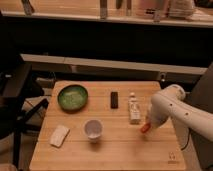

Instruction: Place the pepper in the ceramic bowl

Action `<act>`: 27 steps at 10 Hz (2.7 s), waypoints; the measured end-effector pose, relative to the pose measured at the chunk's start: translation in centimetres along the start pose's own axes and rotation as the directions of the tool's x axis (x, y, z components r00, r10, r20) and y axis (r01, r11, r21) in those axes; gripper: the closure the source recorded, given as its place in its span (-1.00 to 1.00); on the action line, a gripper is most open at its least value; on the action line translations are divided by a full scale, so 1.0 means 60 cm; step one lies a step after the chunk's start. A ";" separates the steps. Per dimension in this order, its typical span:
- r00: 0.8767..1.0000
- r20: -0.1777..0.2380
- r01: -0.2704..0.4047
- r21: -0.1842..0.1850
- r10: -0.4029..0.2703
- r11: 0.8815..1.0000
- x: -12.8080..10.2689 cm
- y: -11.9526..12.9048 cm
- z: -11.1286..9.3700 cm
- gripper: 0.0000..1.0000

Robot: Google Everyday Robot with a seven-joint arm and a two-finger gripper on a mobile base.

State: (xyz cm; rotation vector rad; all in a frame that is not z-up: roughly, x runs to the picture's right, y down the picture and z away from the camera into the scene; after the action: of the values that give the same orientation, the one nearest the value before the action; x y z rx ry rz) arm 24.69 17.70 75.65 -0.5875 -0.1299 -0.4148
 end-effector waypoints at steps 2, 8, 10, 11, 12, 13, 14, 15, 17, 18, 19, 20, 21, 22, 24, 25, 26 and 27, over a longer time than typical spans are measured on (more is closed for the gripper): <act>1.000 -0.010 0.018 0.003 -0.018 1.000 0.000 -0.025 -0.013 1.00; 0.998 -0.032 0.059 0.013 -0.058 0.998 -0.013 -0.096 -0.035 1.00; 0.997 -0.041 0.065 0.009 -0.064 0.998 -0.019 -0.100 -0.039 1.00; 0.997 -0.042 0.073 0.011 -0.072 0.997 -0.026 -0.107 -0.039 1.00; 0.995 -0.049 0.088 0.017 -0.087 0.996 -0.035 -0.121 -0.042 1.00; 0.994 -0.053 0.101 0.022 -0.100 0.995 -0.048 -0.138 -0.043 1.00; 0.991 -0.060 0.120 0.025 -0.118 0.992 -0.065 -0.160 -0.047 1.00; 0.989 -0.070 0.134 0.025 -0.132 0.991 -0.073 -0.176 -0.051 1.00; 0.986 -0.078 0.147 0.024 -0.144 0.989 -0.082 -0.187 -0.054 1.00; 0.984 -0.082 0.158 0.024 -0.155 0.987 -0.090 -0.195 -0.053 1.00; 0.982 -0.087 0.168 0.027 -0.165 0.985 -0.098 -0.205 -0.055 1.00; 0.980 -0.093 0.179 0.029 -0.176 0.983 -0.113 -0.224 -0.054 1.00; 0.978 -0.097 0.189 0.031 -0.186 0.981 -0.125 -0.239 -0.055 1.00; 0.975 -0.101 0.201 0.033 -0.196 0.979 -0.135 -0.255 -0.054 1.00; 0.972 -0.111 0.210 0.031 -0.205 0.977 -0.138 -0.269 -0.052 1.00; 0.970 -0.117 0.216 0.034 -0.211 0.976 -0.145 -0.278 -0.052 1.00; 0.968 -0.121 0.224 0.038 -0.218 0.974 -0.159 -0.291 -0.049 1.00; 0.966 -0.123 0.233 0.044 -0.227 0.971 -0.175 -0.306 -0.048 1.00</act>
State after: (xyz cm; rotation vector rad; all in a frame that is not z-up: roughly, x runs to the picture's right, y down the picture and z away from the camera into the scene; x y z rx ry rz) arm 7.52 5.85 80.17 -0.4910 -0.0977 -0.6680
